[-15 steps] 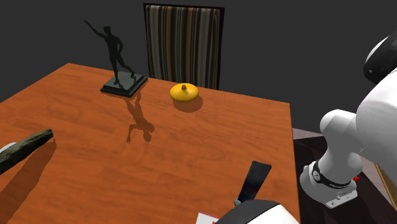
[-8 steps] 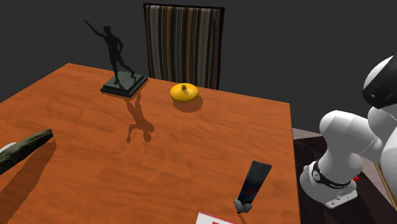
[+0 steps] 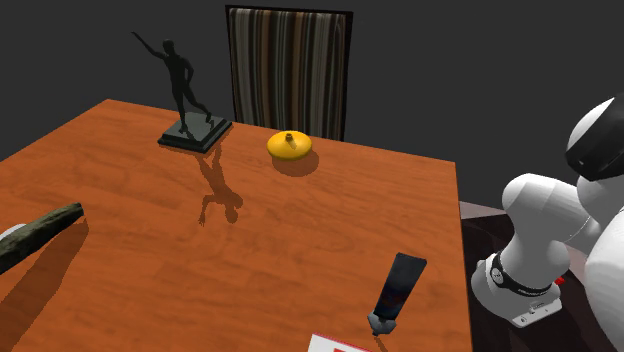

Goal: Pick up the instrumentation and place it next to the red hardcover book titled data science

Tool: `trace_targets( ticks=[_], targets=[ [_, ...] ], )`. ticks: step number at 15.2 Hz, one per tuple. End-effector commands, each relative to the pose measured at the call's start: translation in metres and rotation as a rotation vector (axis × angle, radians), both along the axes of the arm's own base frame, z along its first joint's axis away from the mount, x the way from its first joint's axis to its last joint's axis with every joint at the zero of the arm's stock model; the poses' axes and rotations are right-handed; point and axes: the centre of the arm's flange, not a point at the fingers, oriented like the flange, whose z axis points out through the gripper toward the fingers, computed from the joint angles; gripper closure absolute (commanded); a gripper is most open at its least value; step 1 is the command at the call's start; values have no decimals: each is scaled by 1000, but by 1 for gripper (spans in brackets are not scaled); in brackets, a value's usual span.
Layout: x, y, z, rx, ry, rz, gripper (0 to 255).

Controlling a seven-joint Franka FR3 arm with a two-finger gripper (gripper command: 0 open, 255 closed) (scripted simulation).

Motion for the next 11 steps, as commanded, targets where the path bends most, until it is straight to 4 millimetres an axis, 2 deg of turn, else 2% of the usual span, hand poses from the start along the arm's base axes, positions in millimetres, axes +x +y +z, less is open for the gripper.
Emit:
trace_targets(
  ticks=[1, 7, 11],
  targets=[
    [-1, 0, -11, 1, -1, 0, 255],
    [-1, 0, -42, 1, -1, 0, 255],
    [-1, 0, -42, 1, -1, 0, 255]
  ],
)
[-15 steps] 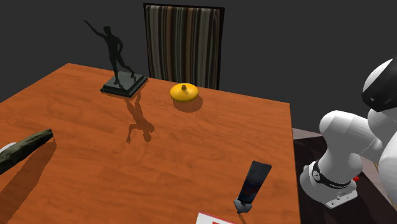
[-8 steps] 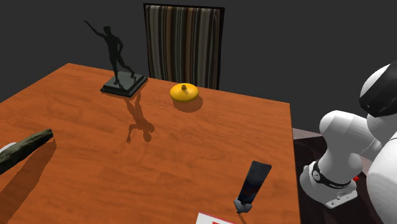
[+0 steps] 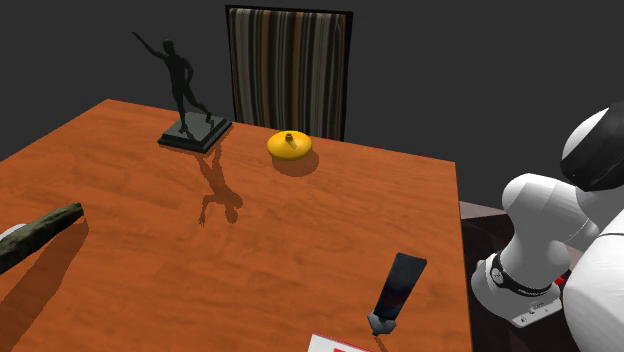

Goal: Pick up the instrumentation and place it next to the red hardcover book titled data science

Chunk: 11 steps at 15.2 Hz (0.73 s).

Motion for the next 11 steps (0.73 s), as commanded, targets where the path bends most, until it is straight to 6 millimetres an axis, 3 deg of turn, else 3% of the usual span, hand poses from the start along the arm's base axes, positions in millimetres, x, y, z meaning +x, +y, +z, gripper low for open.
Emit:
trace_targets(
  ticks=[1, 3, 4, 9, 11],
  targets=[
    [0, 0, 0, 0, -1, 0, 255],
    [0, 0, 0, 0, -1, 0, 255],
    [0, 0, 0, 0, -1, 0, 0],
    [0, 0, 0, 0, -1, 0, 0],
    [0, 0, 26, 0, -1, 0, 0]
  ],
)
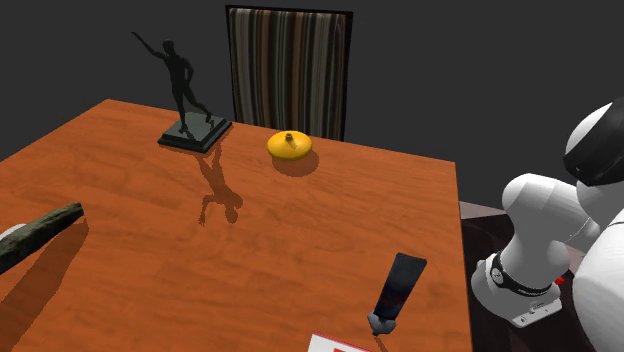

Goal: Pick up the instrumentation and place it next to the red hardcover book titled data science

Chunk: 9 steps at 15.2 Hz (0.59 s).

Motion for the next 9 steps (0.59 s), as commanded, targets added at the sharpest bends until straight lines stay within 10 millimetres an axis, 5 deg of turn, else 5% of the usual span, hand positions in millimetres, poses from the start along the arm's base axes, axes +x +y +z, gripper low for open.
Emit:
trace_targets(
  ticks=[1, 9],
  targets=[
    [1, 0, 23, 0, 1, 0, 0],
    [0, 0, 33, 0, 1, 0, 0]
  ],
)
